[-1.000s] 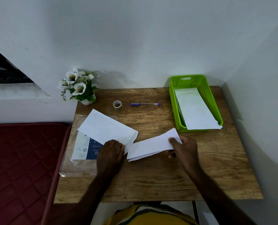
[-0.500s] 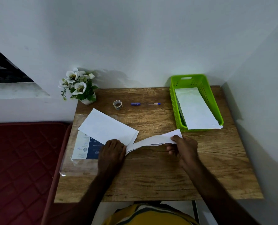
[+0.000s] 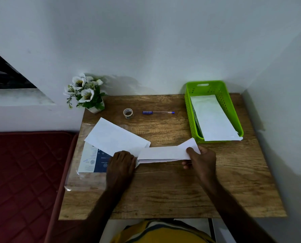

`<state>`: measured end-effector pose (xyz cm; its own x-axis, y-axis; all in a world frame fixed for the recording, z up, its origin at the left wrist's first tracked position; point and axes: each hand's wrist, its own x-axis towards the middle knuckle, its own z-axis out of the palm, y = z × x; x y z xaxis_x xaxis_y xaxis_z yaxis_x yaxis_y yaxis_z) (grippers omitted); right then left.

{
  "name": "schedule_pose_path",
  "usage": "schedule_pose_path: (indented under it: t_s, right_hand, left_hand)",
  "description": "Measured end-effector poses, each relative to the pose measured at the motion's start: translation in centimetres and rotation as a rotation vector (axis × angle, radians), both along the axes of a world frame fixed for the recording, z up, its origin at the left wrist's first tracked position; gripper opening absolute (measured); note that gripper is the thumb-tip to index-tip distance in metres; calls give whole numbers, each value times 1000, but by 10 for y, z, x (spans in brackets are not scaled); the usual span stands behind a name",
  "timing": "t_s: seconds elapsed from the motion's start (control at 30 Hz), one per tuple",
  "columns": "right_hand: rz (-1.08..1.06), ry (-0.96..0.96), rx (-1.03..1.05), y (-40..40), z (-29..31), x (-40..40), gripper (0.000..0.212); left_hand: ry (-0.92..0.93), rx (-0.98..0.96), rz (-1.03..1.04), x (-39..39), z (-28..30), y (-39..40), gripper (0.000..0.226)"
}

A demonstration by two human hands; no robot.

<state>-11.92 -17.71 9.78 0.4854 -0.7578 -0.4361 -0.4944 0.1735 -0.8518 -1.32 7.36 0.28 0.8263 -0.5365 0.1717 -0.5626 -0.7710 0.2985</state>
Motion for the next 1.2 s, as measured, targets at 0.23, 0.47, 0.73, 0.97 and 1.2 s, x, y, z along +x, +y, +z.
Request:
schedule_pose_path:
  t_s: [0.23, 0.47, 0.73, 0.97, 1.2]
  right_hand:
    - [48, -19, 26, -4, -3, -7, 11]
    - [45, -52, 37, -5, -4, -5, 10]
    - [-40, -103, 27, 3, -12, 1, 7]
    - [-104, -79, -8, 10, -15, 7, 5]
    - [-27, -45, -220, 22, -11, -1, 23]
  left_hand:
    - [31, 20, 11, 3, -5, 2, 35]
    - [65, 2, 11, 6, -3, 3, 39]
    - [76, -31, 23, 5, 0, 1, 38]
    - [69, -37, 20, 5, -2, 2, 25]
    - [64, -38, 20, 6, -3, 1, 35]
